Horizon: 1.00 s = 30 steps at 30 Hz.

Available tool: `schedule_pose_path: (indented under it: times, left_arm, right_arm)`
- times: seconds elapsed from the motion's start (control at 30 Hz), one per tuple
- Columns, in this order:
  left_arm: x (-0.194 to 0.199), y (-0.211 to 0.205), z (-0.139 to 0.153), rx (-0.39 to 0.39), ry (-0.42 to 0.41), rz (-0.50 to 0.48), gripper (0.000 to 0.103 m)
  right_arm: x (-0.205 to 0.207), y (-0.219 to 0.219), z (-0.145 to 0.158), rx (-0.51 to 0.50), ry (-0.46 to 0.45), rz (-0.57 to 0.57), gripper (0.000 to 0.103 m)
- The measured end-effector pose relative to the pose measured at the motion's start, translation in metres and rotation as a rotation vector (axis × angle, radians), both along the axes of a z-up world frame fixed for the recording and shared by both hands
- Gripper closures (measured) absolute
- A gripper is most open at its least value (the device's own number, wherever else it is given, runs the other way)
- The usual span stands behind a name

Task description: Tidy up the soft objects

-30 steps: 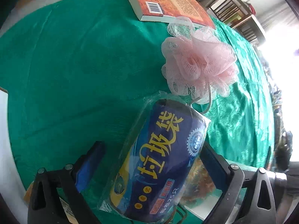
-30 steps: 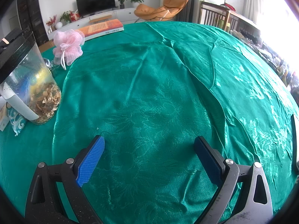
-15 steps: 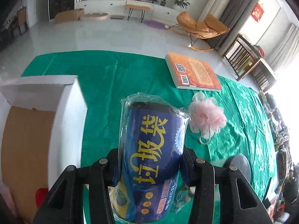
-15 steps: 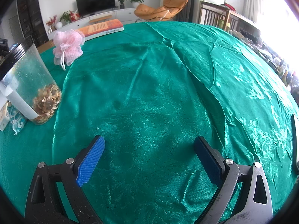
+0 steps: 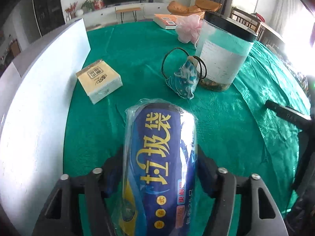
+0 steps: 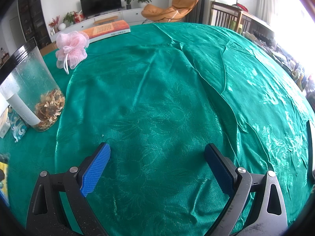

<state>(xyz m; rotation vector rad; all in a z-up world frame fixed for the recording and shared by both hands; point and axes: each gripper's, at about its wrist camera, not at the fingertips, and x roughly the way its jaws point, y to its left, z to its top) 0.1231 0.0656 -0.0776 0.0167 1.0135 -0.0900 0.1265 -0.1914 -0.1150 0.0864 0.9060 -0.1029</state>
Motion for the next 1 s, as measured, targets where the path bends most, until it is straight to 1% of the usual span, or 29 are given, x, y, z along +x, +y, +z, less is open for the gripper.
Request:
schedule_pose_path:
  times: [0.03, 0.1, 0.17, 0.2, 0.27, 0.3, 1.0]
  left_arm:
    - [0.003, -0.003, -0.004, 0.038, -0.002, -0.002, 0.007]
    - [0.004, -0.004, -0.012, 0.083, -0.006, 0.003, 0.006]
    - [0.003, -0.001, -0.015, 0.073, -0.035, 0.015, 0.004]
    - [0.003, 0.001, -0.018, 0.063, -0.043, 0.024, 0.000]
    - [0.005, 0.008, -0.025, 0.010, -0.061, 0.047, 0.000]
    - [0.005, 0.009, -0.026, 0.006, -0.067, 0.054, 0.000]
    - [0.006, 0.008, -0.027, 0.010, -0.066, 0.056, 0.000]
  right_arm:
    - [0.000, 0.000, 0.000, 0.000, 0.000, 0.000, 0.005]
    - [0.000, 0.000, 0.000, 0.000, 0.000, 0.000, 0.005]
    - [0.000, 0.000, 0.000, 0.000, 0.000, 0.000, 0.005]
    - [0.000, 0.000, 0.000, 0.000, 0.000, 0.000, 0.005]
    - [0.000, 0.000, 0.000, 0.000, 0.000, 0.000, 0.005]
    - [0.000, 0.000, 0.000, 0.000, 0.000, 0.000, 0.005]
    - [0.000, 0.000, 0.000, 0.000, 0.000, 0.000, 0.005]
